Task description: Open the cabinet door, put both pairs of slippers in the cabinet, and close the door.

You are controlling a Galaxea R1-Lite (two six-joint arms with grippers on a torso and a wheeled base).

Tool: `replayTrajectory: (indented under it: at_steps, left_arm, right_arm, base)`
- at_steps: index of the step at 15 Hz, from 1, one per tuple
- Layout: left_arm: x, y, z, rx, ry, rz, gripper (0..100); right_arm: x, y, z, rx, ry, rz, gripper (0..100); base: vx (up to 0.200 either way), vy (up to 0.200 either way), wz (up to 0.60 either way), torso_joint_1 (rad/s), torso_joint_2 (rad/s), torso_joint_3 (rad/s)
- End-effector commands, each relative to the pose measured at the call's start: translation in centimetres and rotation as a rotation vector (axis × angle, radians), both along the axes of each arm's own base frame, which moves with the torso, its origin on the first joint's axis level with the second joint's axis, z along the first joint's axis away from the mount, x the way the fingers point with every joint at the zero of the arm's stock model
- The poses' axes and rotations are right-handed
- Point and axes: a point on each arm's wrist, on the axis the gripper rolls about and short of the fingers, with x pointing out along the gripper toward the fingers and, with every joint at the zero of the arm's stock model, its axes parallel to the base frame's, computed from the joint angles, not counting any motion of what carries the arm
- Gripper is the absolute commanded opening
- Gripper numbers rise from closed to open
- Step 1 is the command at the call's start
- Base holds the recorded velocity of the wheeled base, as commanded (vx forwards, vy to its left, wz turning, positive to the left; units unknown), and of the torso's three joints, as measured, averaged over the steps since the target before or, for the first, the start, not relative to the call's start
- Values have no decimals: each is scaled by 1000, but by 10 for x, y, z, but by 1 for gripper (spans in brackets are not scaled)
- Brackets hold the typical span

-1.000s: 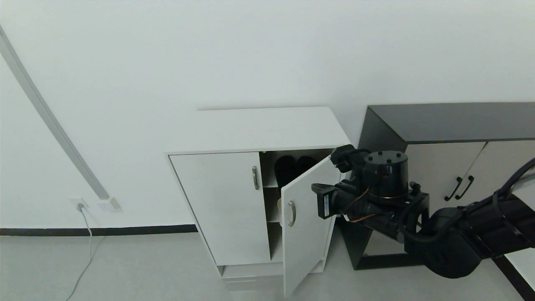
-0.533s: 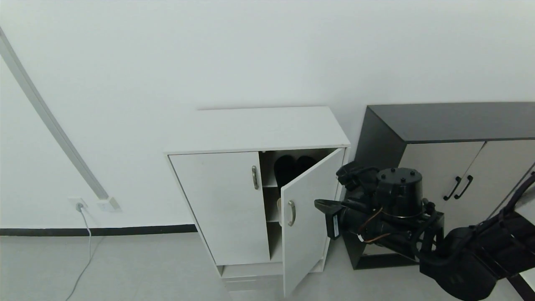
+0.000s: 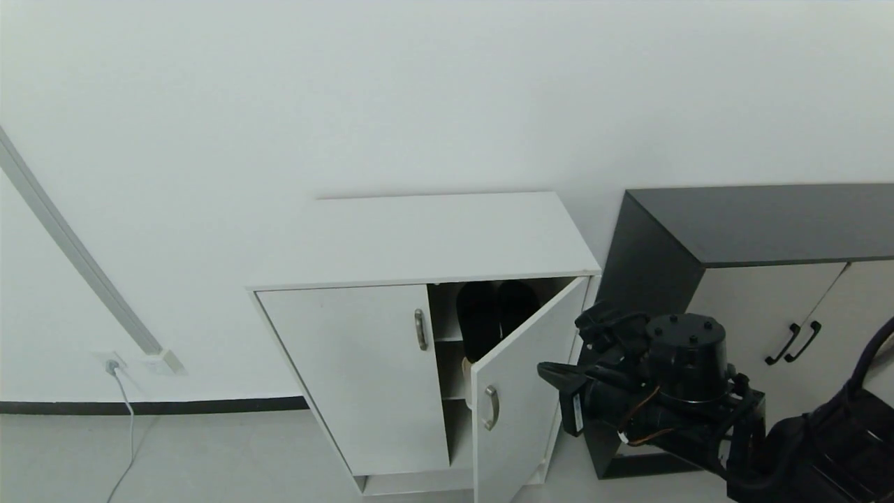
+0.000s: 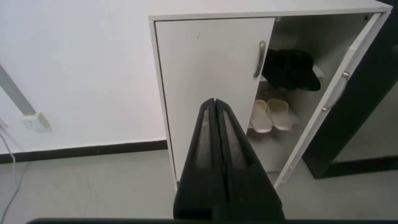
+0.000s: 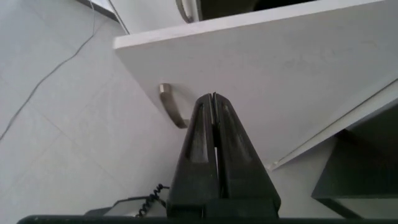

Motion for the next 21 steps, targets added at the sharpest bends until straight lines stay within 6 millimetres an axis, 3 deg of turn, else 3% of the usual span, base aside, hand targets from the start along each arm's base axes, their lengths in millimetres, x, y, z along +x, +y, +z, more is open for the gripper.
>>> replayTrajectory:
  at_steps: [1, 6, 16, 21]
  left_arm:
    - [0, 0, 0, 0, 1, 0, 0]
    - [0, 0, 0, 0, 0, 0, 0]
    - [0, 0, 0, 0, 0, 0, 0]
    - [0, 0, 0, 1, 1, 0, 0]
  right_arm:
    - [-6, -5, -7, -14, 18, 1, 0]
    - [-4, -3, -8, -7, 16, 11, 0]
    - [29, 20, -21, 3, 4, 2, 0]
    - [55, 28, -32, 10, -6, -24, 0]
  base:
    - [0, 0, 0, 0, 0, 0]
    - [0, 0, 0, 0, 0, 0]
    - [0, 0, 0, 0, 0, 0]
    - [0, 0, 0, 0, 0, 0]
